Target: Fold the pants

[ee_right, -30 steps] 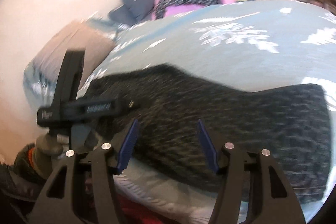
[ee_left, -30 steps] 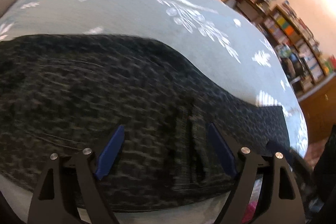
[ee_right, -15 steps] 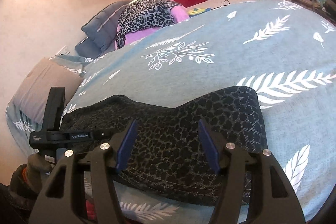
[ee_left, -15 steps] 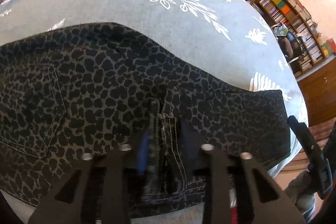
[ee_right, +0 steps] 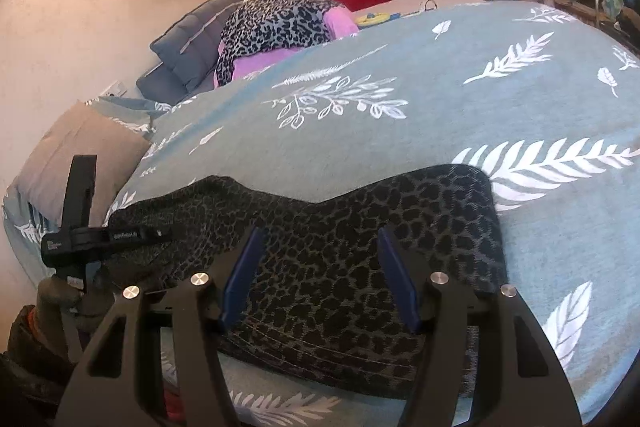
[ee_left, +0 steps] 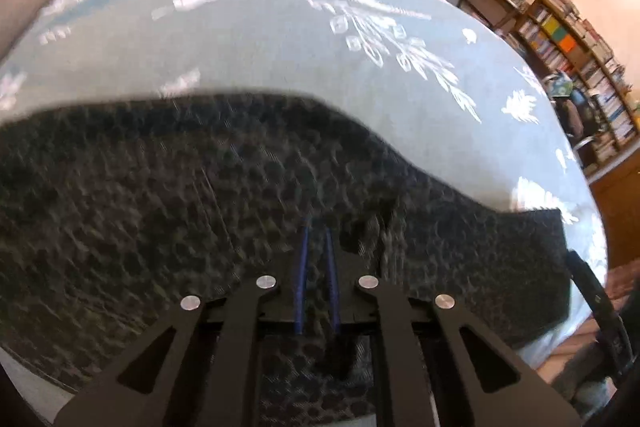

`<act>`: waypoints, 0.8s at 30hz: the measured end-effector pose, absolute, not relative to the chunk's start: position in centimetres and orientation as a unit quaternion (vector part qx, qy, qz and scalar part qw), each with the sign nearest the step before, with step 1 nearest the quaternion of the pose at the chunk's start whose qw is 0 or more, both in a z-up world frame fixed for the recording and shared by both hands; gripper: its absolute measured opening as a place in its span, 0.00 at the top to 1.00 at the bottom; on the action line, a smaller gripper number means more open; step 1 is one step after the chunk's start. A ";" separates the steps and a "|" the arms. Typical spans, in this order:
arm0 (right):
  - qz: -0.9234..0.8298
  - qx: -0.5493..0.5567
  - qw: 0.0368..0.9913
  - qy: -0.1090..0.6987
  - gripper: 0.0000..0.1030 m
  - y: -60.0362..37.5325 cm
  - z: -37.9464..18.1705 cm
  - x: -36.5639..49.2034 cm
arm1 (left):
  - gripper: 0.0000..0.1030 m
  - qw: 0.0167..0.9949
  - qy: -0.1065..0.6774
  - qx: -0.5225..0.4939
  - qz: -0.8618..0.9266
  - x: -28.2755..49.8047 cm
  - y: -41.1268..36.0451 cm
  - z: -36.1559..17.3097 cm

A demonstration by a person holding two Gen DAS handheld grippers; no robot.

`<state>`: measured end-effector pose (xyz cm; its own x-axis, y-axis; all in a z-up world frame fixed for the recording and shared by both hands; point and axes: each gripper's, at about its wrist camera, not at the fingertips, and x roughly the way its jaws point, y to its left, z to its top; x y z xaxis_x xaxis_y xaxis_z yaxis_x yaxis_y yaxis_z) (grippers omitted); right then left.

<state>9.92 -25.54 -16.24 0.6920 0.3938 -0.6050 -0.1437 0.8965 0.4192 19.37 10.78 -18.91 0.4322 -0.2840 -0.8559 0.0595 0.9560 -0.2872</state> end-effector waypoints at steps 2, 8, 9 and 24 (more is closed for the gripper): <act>0.148 0.173 0.901 0.368 0.40 -25.3 -16.6 10.2 | 0.87 0.826 0.533 -0.132 -0.124 19.0 10.5 -19.5; 0.154 0.168 0.898 0.376 0.40 -24.7 -17.0 10.5 | 0.29 0.810 0.537 -0.173 -0.161 18.8 9.0 -19.8; 0.156 0.168 0.898 0.377 0.40 -24.6 -17.0 10.5 | 0.29 0.809 0.539 -0.167 -0.162 18.9 8.6 -19.8; 0.160 0.176 0.892 0.384 0.40 -24.7 -17.9 10.3 | 0.28 0.773 0.560 -0.219 -0.201 20.3 8.2 -20.1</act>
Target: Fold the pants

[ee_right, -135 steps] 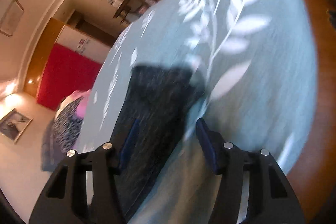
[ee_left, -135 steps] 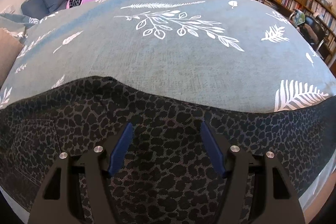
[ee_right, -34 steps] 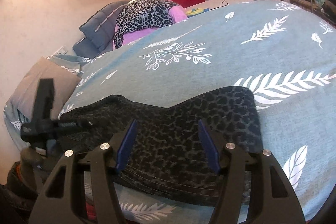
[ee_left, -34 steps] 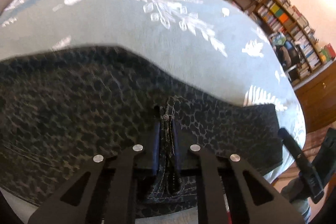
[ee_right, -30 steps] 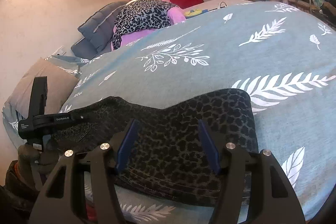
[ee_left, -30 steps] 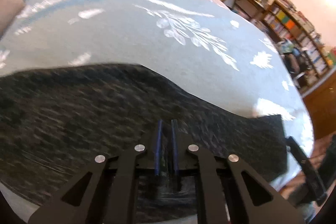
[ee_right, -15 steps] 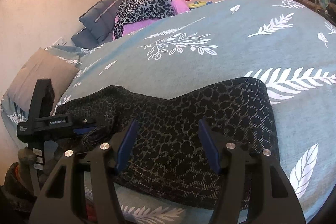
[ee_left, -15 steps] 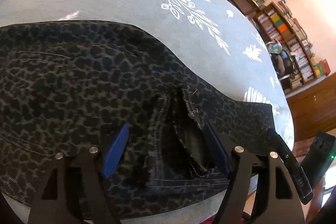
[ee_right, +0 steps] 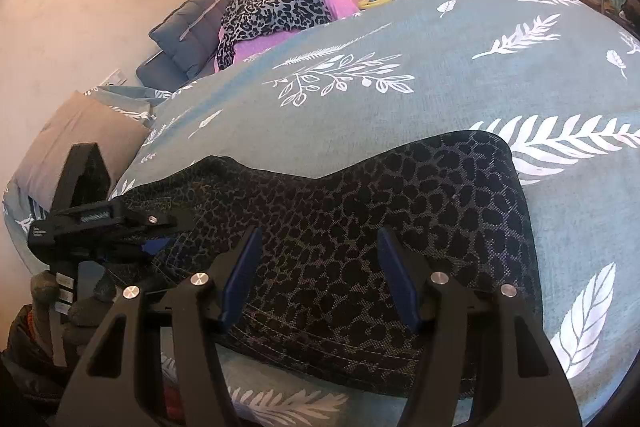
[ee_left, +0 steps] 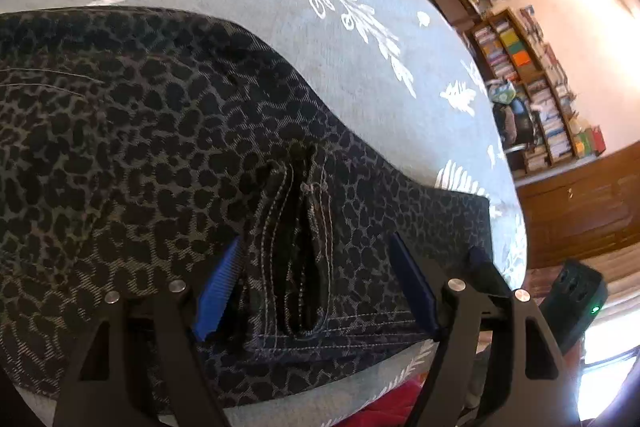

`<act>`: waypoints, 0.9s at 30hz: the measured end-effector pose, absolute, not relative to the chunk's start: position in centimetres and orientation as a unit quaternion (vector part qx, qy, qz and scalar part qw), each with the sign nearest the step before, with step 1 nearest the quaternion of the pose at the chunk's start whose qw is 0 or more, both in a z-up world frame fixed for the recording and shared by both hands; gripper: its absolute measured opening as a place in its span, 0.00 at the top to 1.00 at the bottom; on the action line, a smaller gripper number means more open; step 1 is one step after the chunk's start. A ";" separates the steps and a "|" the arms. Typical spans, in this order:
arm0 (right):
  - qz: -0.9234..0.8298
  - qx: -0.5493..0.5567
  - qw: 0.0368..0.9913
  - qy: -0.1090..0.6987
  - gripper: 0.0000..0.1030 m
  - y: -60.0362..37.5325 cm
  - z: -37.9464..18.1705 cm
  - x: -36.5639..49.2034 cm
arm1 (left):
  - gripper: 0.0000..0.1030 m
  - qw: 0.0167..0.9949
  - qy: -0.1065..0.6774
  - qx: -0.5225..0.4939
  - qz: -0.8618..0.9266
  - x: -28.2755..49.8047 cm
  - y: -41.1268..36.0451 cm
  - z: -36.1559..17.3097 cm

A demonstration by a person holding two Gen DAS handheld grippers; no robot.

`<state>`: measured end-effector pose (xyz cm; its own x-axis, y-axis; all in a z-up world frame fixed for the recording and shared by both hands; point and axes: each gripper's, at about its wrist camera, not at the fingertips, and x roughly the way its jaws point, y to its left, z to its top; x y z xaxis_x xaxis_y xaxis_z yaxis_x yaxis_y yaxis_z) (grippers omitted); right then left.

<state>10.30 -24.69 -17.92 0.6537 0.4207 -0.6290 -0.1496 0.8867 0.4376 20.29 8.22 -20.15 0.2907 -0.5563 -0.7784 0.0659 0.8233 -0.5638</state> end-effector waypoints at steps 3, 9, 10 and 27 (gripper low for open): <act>0.161 0.174 0.892 0.384 0.40 -24.5 -17.8 10.2 | 0.59 0.787 0.563 -0.172 -0.188 20.5 6.9 -20.5; 0.153 0.173 0.899 0.372 0.40 -24.9 -17.0 9.8 | 0.91 0.822 0.526 -0.148 -0.160 20.4 7.5 -17.3; 0.153 0.173 0.900 0.369 0.40 -25.0 -16.8 9.8 | 0.91 0.828 0.518 -0.149 -0.155 20.3 8.0 -16.8; 0.119 0.096 0.901 0.405 0.40 -23.9 -20.7 12.0 | 0.49 0.859 0.494 -0.098 -0.087 18.7 9.7 -18.6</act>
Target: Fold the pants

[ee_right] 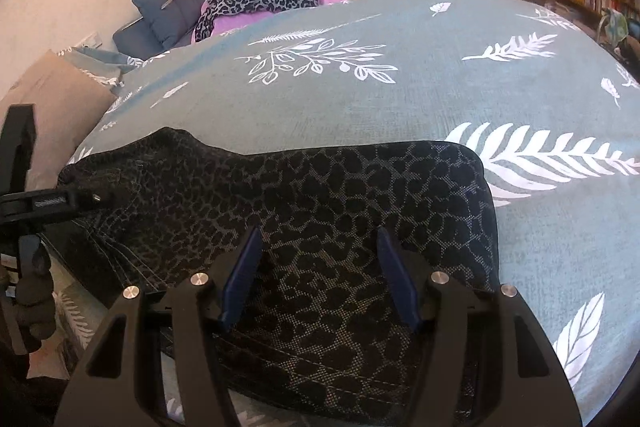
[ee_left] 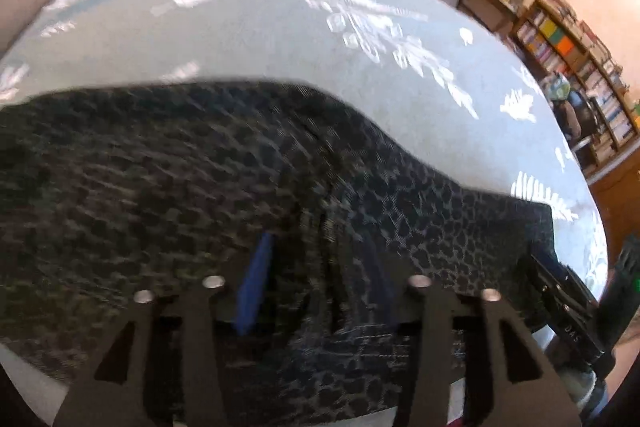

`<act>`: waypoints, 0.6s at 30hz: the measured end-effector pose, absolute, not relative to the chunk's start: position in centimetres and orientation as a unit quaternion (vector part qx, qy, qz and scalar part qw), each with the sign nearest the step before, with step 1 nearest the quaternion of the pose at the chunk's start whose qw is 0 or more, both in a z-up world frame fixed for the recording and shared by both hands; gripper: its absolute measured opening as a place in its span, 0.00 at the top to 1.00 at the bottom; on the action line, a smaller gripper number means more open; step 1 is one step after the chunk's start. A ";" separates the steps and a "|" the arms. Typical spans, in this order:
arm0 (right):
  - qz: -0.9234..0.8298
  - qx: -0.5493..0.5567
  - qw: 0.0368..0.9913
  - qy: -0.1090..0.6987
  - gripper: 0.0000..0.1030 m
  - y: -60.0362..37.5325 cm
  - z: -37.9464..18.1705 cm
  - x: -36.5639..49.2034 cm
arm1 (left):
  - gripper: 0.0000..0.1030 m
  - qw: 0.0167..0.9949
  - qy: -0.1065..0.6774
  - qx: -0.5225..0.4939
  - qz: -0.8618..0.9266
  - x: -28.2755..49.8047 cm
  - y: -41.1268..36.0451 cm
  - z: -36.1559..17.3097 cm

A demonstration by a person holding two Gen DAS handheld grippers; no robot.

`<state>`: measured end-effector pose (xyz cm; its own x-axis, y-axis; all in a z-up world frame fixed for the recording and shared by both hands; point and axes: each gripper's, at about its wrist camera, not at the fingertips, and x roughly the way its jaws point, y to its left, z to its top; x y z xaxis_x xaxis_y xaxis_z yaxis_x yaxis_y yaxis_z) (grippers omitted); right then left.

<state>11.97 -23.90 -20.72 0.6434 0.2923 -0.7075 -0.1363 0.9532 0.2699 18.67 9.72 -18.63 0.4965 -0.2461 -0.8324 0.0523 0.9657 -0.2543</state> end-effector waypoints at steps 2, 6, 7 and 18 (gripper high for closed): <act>0.118 0.095 0.901 0.406 0.40 -23.8 -20.7 11.9 | 0.43 0.871 0.475 -0.101 -0.071 17.6 10.5 -17.4; 0.111 0.090 0.901 0.411 0.40 -23.6 -20.5 12.0 | 0.39 0.882 0.451 -0.135 -0.014 15.8 15.6 -16.1; 0.110 0.091 0.900 0.411 0.40 -23.6 -20.4 12.0 | 0.39 0.882 0.448 -0.144 0.001 15.4 16.6 -15.8; 0.097 0.078 0.900 0.418 0.35 -22.6 -19.7 12.1 | 0.38 0.865 0.422 -0.245 0.120 9.0 28.4 -14.9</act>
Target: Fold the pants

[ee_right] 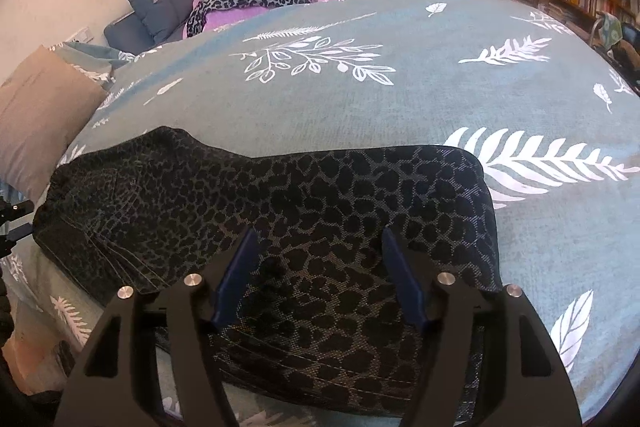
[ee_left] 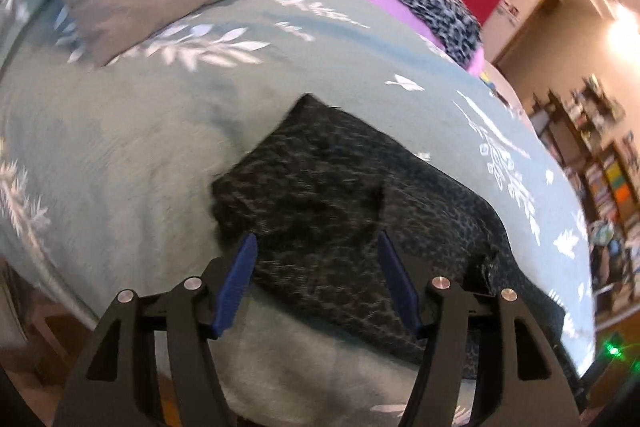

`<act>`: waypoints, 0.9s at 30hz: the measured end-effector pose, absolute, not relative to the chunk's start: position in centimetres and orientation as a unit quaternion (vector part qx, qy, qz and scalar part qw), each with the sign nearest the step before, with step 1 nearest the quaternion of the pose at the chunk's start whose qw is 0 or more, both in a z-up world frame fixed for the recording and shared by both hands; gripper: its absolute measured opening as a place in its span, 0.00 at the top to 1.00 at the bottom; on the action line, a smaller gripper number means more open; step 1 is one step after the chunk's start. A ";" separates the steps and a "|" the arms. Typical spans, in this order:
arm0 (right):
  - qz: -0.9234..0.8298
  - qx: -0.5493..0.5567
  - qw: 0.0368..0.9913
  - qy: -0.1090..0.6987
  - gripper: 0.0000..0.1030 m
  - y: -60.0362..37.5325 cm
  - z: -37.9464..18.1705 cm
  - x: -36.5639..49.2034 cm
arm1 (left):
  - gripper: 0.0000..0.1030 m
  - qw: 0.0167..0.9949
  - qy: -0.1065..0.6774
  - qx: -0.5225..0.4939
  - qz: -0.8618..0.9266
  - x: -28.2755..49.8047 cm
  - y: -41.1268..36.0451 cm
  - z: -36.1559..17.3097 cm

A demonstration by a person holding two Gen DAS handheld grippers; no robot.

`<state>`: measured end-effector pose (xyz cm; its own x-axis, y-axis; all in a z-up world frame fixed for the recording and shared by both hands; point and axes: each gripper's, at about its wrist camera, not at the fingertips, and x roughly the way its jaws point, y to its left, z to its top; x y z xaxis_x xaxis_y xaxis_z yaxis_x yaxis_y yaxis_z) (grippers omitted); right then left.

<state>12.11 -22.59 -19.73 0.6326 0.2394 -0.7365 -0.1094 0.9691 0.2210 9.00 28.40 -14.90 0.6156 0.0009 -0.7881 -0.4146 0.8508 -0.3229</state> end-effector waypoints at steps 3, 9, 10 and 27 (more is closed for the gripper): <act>0.094 0.074 0.900 0.419 0.35 -22.4 -19.8 12.1 | 0.32 0.859 0.420 -0.256 0.144 8.4 29.4 -15.1; 0.092 0.068 0.901 0.420 0.35 -22.3 -19.9 11.9 | 0.29 0.844 0.431 -0.296 0.115 8.9 30.0 -17.2; 0.091 0.069 0.901 0.419 0.35 -22.2 -19.9 11.9 | 0.28 0.843 0.432 -0.299 0.117 9.1 30.1 -17.5; 0.089 0.075 0.901 0.418 0.35 -22.4 -20.0 11.8 | 0.67 0.825 0.397 -0.398 0.055 14.2 31.2 -19.0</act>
<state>11.82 -22.38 -19.97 0.6344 0.2232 -0.7401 -0.0970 0.9728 0.2102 14.20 31.16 -19.00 0.6787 -0.2245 -0.6992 -0.4076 0.6769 -0.6129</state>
